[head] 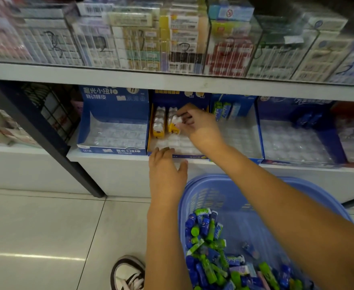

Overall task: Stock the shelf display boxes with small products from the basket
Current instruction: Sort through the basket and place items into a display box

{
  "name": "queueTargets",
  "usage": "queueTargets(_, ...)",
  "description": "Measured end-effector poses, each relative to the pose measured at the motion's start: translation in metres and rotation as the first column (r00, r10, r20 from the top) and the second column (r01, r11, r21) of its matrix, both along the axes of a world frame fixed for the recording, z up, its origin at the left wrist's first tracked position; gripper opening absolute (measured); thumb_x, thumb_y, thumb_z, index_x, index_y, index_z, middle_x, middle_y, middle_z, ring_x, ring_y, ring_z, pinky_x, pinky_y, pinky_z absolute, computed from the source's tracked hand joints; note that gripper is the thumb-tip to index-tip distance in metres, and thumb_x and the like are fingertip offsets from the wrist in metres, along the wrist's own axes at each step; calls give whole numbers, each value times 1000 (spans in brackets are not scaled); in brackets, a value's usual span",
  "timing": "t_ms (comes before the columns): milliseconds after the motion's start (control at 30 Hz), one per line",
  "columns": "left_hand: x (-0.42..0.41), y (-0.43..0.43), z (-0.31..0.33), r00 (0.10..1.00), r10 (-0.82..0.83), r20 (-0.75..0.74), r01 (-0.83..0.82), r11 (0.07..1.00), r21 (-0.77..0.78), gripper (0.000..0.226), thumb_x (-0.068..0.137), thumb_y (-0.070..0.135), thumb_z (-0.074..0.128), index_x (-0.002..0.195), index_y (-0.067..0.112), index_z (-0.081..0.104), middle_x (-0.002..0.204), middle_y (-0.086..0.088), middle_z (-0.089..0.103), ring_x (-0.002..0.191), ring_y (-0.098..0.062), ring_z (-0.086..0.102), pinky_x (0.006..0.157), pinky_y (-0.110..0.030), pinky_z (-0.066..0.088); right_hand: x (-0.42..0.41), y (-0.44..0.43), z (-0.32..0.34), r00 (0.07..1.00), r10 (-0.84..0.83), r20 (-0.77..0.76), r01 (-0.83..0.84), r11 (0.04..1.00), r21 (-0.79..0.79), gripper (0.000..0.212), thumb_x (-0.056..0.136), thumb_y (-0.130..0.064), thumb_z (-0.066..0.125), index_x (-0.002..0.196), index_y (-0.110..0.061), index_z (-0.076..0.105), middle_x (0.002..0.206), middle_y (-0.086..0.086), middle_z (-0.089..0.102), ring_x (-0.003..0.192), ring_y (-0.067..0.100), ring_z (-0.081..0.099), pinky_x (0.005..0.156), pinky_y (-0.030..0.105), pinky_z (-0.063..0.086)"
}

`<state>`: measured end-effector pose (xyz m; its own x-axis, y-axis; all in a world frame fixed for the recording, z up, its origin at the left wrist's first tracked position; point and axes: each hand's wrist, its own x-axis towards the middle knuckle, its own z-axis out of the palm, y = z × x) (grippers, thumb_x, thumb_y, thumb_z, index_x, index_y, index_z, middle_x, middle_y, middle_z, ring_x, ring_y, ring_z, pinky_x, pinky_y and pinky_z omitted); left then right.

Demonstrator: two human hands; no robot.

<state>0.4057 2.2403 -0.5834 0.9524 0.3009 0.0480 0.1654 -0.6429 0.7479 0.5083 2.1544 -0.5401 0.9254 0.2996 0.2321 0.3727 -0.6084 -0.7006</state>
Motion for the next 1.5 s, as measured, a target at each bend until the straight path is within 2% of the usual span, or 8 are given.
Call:
queueTargets(133,2,2,2,1000,-9,-4,9,1000,27,48,92,26,58,135,4,49,140,-9,48,136,-23,31,111,-34,28,4,8,-11,996,88,26,-82,980,-180,27,88,-14,62,115,-13,61,114,12,58,98,24,59,87,32,49)
queueTargets(533,2,7,2,999,0,51,2,999,-41,36,94,21,56,125,5,60,132,-9,57,127,-22,46,106,-31,36,7,12,8,974,204,102,-115,826,-551,25,92,-16,51,116,-10,57,112,15,57,102,30,55,77,32,44)
queueTargets(833,4,5,2,999,-19,45,20,1000,-23,35,94,21,55,126,6,59,134,-8,55,127,-20,46,102,-26,35,8,9,14,992,125,-38,-128,878,-461,30,94,-15,51,123,-13,60,121,13,61,111,27,57,93,36,46)
queueTargets(1000,-10,-13,16,972,69,225,-26,981,-192,21,96,21,51,103,15,70,94,3,71,87,-10,65,78,-21,48,-22,-29,5,992,78,98,-50,966,-255,31,92,-22,57,121,-12,62,107,13,62,95,21,57,79,19,40)
queueTargets(1067,-8,-25,12,989,-23,145,55,974,-220,21,95,21,50,87,15,69,76,5,69,70,-12,67,69,-29,54,-51,-64,-14,987,18,162,-2,995,-98,17,88,-27,63,97,-14,68,85,2,65,71,6,53,65,13,39)
queueTargets(1167,-2,-54,-15,976,-165,-143,145,979,-140,27,92,17,49,82,2,68,79,-12,71,74,-28,68,71,-39,55,-87,-116,-70,998,-37,-52,31,994,-109,16,87,-32,65,93,-17,65,75,-8,62,60,-1,52,59,8,38)
queueTargets(1333,-30,-94,-91,731,-227,-644,324,946,34,24,97,12,42,107,-3,58,111,-22,60,101,-34,59,75,-37,44,-106,-155,-174,864,-49,-501,-197,882,-427,38,92,-16,57,130,-13,54,131,12,52,117,28,53,95,32,40)
queueTargets(1500,-37,-104,-142,652,-114,-750,335,930,149,40,98,15,42,134,-2,39,137,-20,42,125,-31,43,103,-39,40,-106,-133,-229,782,98,-615,-401,835,-377,49,89,2,49,135,-14,49,141,13,42,126,29,44,106,36,35)
